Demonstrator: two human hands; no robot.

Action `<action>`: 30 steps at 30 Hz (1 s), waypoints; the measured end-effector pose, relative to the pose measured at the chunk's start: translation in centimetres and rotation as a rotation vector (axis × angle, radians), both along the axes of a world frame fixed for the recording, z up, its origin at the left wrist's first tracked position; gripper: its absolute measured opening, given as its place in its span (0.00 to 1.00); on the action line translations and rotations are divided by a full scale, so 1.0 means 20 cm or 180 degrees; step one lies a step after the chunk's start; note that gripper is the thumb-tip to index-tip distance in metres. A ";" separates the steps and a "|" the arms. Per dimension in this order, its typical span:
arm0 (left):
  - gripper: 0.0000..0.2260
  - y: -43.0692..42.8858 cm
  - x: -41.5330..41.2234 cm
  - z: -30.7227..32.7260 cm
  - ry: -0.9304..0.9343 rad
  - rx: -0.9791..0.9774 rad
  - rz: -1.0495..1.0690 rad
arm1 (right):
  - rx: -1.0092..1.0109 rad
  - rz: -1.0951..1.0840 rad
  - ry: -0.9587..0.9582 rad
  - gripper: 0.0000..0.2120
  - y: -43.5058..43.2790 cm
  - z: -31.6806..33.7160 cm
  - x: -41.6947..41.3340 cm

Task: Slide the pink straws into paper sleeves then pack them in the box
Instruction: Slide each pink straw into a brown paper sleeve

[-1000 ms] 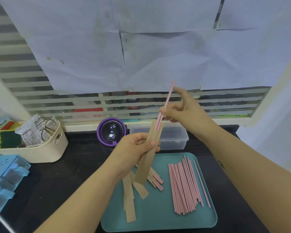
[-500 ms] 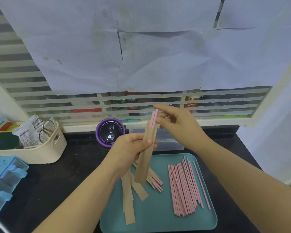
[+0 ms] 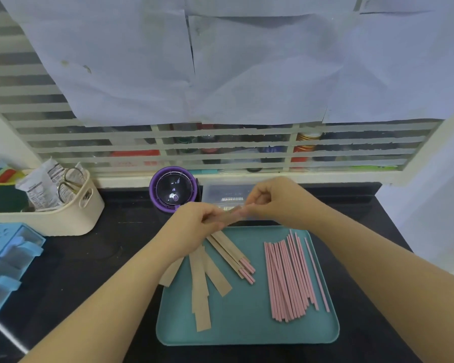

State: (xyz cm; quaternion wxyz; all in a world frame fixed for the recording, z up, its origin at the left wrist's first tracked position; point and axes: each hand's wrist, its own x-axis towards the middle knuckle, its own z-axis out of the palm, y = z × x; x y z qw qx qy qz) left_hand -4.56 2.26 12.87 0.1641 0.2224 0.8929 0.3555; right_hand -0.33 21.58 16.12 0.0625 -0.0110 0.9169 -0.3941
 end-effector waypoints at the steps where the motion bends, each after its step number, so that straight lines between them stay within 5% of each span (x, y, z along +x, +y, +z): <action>1: 0.06 0.01 -0.02 -0.02 0.0140 -0.0179 -0.0059 | 0.0102 0.0052 -0.0153 0.07 -0.01 -0.04 0.00; 7: 0.14 0.03 -0.04 -0.22 0.0912 -0.0487 0.0197 | 0.0228 -0.0048 -0.0786 0.11 0.00 -0.34 0.01; 16: 0.08 -0.25 0.00 -0.67 -0.0581 -0.1154 0.0854 | -0.0674 -0.1274 -0.1599 0.10 -0.03 -0.79 0.04; 19: 0.02 -0.25 0.01 -0.73 -0.0659 -0.1109 0.1109 | -0.0537 -0.1417 -0.1615 0.09 -0.08 -0.85 0.03; 24: 0.16 -0.16 0.05 -0.78 -0.0684 -0.1355 0.1320 | -0.0171 -0.1305 -0.1442 0.10 -0.12 -0.92 0.02; 30: 0.14 -0.14 0.04 -0.83 -0.0607 -0.1180 0.1594 | 0.0158 -0.1286 -0.1220 0.06 -0.13 -0.98 0.01</action>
